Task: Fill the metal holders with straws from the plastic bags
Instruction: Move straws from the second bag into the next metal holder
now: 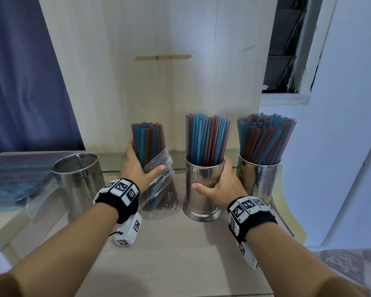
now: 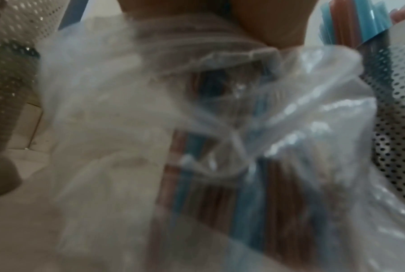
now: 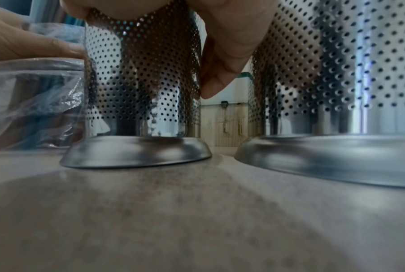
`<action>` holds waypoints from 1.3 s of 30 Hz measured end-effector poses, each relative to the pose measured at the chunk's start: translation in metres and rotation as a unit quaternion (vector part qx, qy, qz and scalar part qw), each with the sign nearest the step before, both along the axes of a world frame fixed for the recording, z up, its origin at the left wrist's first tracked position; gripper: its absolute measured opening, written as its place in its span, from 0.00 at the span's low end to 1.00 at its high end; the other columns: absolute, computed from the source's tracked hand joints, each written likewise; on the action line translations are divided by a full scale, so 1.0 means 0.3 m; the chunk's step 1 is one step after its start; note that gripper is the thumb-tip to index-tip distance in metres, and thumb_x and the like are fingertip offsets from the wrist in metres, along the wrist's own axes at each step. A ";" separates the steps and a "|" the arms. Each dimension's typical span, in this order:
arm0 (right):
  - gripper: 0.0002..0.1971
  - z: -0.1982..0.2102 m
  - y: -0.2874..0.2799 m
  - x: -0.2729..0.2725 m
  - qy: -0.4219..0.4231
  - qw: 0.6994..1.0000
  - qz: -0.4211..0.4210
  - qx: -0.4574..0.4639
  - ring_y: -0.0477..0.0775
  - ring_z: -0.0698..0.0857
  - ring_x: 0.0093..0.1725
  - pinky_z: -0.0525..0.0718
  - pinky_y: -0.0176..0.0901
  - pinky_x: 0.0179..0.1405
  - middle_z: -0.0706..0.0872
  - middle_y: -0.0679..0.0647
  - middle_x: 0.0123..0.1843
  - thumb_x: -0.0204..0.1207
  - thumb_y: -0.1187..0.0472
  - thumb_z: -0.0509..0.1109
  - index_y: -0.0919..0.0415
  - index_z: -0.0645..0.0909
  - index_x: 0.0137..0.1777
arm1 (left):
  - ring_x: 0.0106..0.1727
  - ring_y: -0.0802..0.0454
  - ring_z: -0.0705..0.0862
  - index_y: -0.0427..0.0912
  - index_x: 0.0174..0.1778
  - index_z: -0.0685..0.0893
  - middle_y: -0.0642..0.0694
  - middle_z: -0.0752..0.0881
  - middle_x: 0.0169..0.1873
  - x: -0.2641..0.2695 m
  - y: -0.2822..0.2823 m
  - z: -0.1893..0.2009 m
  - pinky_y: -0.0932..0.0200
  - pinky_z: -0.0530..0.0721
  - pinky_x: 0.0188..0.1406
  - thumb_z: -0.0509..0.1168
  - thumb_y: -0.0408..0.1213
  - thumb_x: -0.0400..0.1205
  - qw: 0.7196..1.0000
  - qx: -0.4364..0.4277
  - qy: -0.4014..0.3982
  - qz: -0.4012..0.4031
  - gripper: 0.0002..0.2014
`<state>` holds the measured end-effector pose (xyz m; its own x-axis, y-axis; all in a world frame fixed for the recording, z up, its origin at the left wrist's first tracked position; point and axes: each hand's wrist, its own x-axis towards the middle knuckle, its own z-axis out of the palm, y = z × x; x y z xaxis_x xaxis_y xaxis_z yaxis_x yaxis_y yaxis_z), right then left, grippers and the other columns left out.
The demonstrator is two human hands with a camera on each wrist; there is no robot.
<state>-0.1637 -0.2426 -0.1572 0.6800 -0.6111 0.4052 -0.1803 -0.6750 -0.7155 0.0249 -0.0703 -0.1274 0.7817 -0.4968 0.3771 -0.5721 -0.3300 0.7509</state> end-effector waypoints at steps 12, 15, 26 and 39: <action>0.58 0.009 0.008 -0.006 -0.002 1.000 0.001 -0.003 0.53 0.80 0.71 0.77 0.42 0.68 0.78 0.51 0.75 0.59 0.40 0.85 0.54 0.54 0.82 | 0.60 0.45 0.82 0.46 0.74 0.70 0.46 0.82 0.61 0.008 -0.015 0.023 0.43 0.83 0.62 0.67 0.63 0.76 1.000 -0.021 -0.016 -0.004 0.35; 0.58 0.009 0.006 -0.007 0.001 1.000 0.000 -0.002 0.54 0.80 0.71 0.78 0.45 0.69 0.78 0.51 0.76 0.59 0.39 0.85 0.54 0.53 0.83 | 0.54 0.43 0.84 0.48 0.63 0.78 0.43 0.84 0.53 0.025 -0.019 0.030 0.40 0.85 0.57 0.56 0.77 0.71 0.999 -0.022 -0.033 0.016 0.39; 0.59 0.010 0.004 -0.009 0.005 1.000 0.001 0.000 0.55 0.80 0.72 0.79 0.48 0.71 0.78 0.52 0.75 0.59 0.38 0.85 0.55 0.53 0.82 | 0.46 0.40 0.85 0.40 0.46 0.81 0.38 0.86 0.46 0.027 -0.012 0.083 0.53 0.81 0.42 0.72 0.49 0.78 0.994 -0.050 -0.002 0.094 0.15; 0.59 0.001 -0.003 -0.002 -0.005 1.000 0.008 0.004 0.54 0.80 0.72 0.79 0.48 0.71 0.78 0.51 0.76 0.58 0.37 0.85 0.53 0.53 0.82 | 0.48 0.45 0.82 0.35 0.61 0.76 0.41 0.83 0.49 0.020 -0.008 0.135 0.56 0.79 0.43 0.72 0.50 0.78 0.988 -0.096 0.015 0.123 0.25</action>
